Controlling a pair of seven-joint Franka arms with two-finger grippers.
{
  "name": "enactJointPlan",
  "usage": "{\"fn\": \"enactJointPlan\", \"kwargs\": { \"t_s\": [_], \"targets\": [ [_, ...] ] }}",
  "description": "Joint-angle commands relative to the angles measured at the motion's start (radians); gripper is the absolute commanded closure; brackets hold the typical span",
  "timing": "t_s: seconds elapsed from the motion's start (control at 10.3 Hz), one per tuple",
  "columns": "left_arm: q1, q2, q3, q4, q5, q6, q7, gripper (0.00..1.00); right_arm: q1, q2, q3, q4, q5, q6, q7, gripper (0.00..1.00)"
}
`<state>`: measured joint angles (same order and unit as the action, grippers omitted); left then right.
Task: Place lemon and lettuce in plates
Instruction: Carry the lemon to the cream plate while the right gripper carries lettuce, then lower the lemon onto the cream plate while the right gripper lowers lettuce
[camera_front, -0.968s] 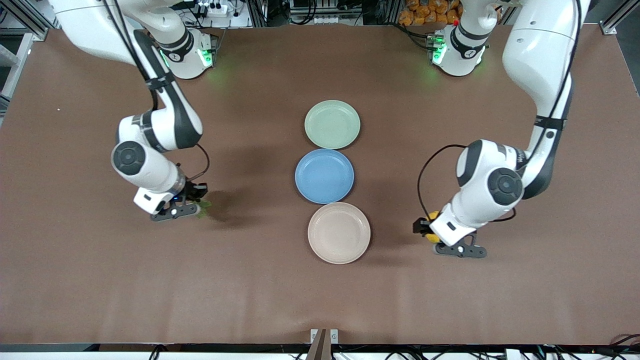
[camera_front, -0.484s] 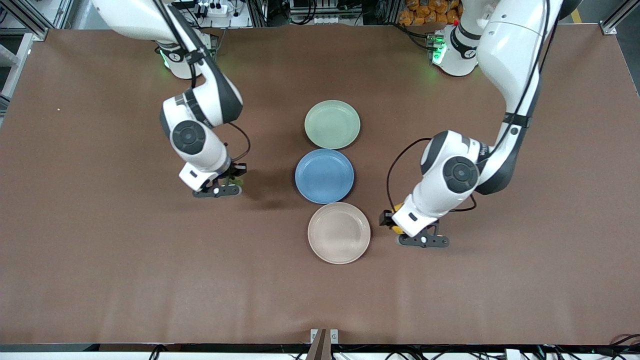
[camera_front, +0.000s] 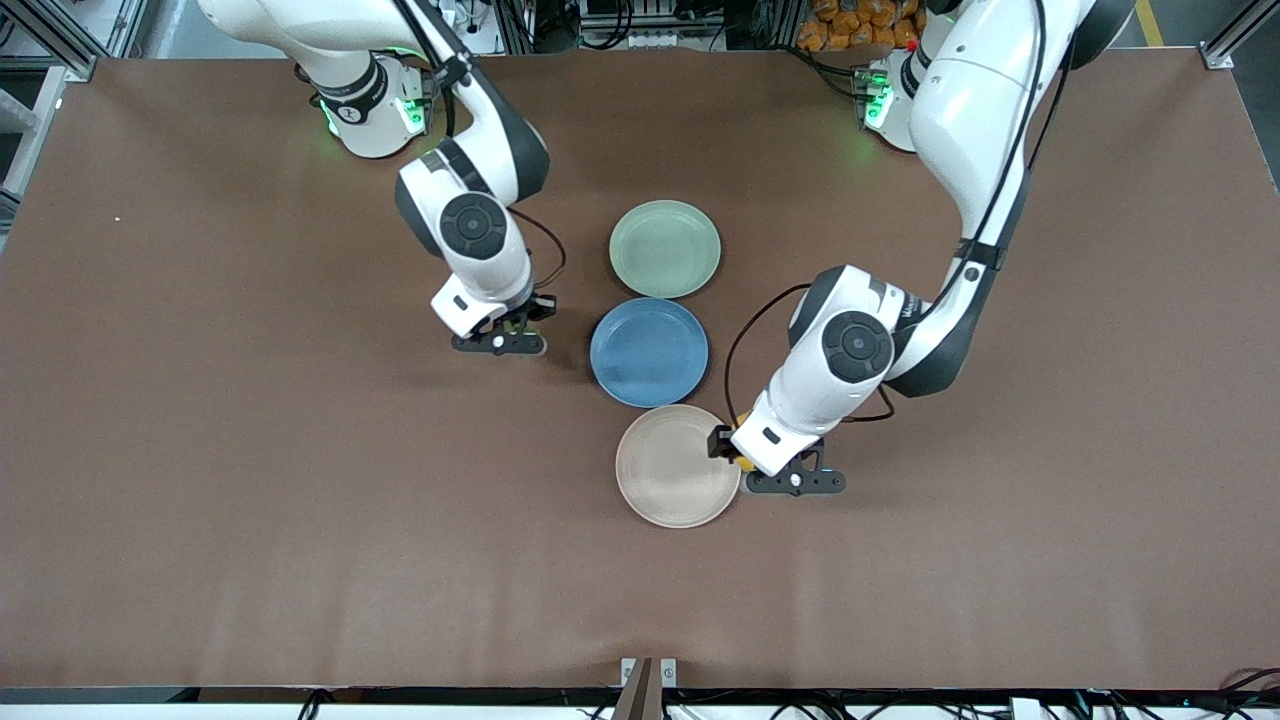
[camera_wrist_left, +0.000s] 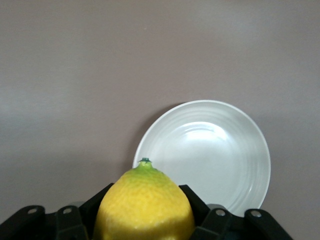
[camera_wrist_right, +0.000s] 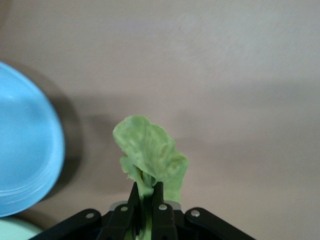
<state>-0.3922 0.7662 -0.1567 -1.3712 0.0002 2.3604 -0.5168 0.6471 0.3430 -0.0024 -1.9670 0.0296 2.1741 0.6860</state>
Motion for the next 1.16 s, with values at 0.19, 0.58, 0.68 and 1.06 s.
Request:
{"fn": "enactJointPlan", "kwargs": {
  "t_s": [0.19,0.58,0.68,1.06],
  "targets": [
    [-0.036,0.125,0.006,0.075,-0.025,0.15,-0.032,0.57,0.138,-0.016,-0.007,0.039,0.058,-0.066,0.251,0.87],
    [-0.059,0.177,0.006,0.075,-0.026,0.223,-0.075,0.57,0.313,-0.012,-0.008,0.054,0.093,-0.057,0.515,0.87],
    [-0.062,0.186,0.006,0.075,-0.026,0.237,-0.083,0.57,0.336,-0.007,-0.008,0.065,0.095,-0.057,0.561,0.87],
    [-0.08,0.22,0.008,0.069,-0.026,0.272,-0.109,0.57,0.376,0.048,-0.008,0.138,0.096,-0.054,0.665,0.87]
  ]
}}
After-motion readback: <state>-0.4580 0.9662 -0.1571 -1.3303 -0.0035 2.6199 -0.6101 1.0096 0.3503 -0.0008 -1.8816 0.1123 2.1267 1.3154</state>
